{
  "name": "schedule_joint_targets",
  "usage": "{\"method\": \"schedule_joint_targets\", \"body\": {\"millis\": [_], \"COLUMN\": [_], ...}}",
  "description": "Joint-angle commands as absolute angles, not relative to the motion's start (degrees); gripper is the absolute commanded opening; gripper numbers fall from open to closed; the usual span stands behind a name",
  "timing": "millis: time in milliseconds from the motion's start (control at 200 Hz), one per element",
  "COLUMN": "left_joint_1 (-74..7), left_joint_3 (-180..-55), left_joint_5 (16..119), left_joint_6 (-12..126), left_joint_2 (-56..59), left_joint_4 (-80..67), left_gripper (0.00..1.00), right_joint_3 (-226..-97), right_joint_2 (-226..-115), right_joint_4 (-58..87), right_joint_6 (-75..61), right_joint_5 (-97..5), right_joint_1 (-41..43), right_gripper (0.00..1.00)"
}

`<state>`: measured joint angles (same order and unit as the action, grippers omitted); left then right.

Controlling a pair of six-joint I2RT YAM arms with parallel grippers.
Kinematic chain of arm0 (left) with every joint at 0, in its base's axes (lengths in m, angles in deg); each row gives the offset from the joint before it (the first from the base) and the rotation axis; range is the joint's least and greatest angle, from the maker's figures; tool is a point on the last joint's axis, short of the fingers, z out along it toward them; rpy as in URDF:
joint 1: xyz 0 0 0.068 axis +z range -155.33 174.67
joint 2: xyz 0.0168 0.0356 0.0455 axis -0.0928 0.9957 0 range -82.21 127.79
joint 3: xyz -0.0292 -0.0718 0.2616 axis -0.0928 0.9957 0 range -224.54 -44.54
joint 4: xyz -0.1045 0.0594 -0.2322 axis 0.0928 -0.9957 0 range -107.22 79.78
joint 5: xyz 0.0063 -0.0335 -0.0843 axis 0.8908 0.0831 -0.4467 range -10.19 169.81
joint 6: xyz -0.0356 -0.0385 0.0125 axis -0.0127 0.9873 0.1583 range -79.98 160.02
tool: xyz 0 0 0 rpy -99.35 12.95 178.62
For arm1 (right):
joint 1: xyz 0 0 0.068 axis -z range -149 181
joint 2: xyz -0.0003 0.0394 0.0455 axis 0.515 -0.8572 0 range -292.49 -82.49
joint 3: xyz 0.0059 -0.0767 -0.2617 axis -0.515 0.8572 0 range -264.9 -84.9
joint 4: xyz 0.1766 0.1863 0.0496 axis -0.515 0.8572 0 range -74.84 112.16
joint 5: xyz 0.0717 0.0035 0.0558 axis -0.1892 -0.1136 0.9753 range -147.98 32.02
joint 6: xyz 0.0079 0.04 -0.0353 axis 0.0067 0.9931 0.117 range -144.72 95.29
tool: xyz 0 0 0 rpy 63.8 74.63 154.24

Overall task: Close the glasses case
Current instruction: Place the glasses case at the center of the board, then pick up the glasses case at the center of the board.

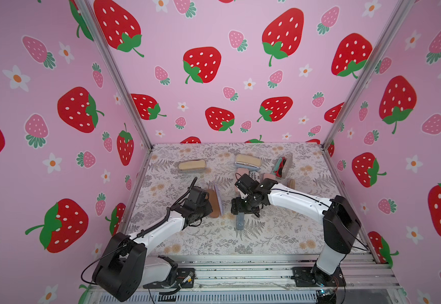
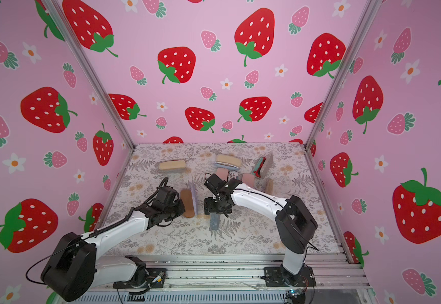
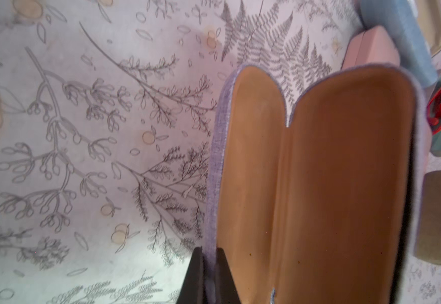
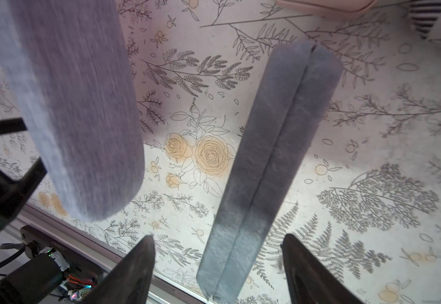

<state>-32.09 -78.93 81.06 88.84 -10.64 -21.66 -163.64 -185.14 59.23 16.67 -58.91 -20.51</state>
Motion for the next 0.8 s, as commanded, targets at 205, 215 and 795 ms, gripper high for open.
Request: {"method": "schedule_joint_targets", "body": {"millis": [205, 215, 795], "left_joint_1": [-37.36, -37.42, -45.11], "left_joint_3": [-76.77, -76.72, -79.47], "left_joint_5": [87.28, 87.32, 88.5], "left_joint_6": [90.73, 90.78, 91.35], "left_joint_2": [-16.16, -16.19, -9.16], "left_joint_4": [-24.63, -24.57, -20.98], "left_gripper": [0.01, 0.01, 0.01], "right_joint_3": [-165.85, -165.85, -158.56], "right_joint_2": [-189.87, -189.93, -179.57], "right_joint_4": [63.58, 63.56, 65.76], "right_joint_6": [18.55, 18.6, 21.15], "right_joint_5": [-60.61, -60.59, -69.51], "right_joint_1": [-20.86, -20.86, -20.04], "right_gripper": [0.68, 0.67, 0.21]}}
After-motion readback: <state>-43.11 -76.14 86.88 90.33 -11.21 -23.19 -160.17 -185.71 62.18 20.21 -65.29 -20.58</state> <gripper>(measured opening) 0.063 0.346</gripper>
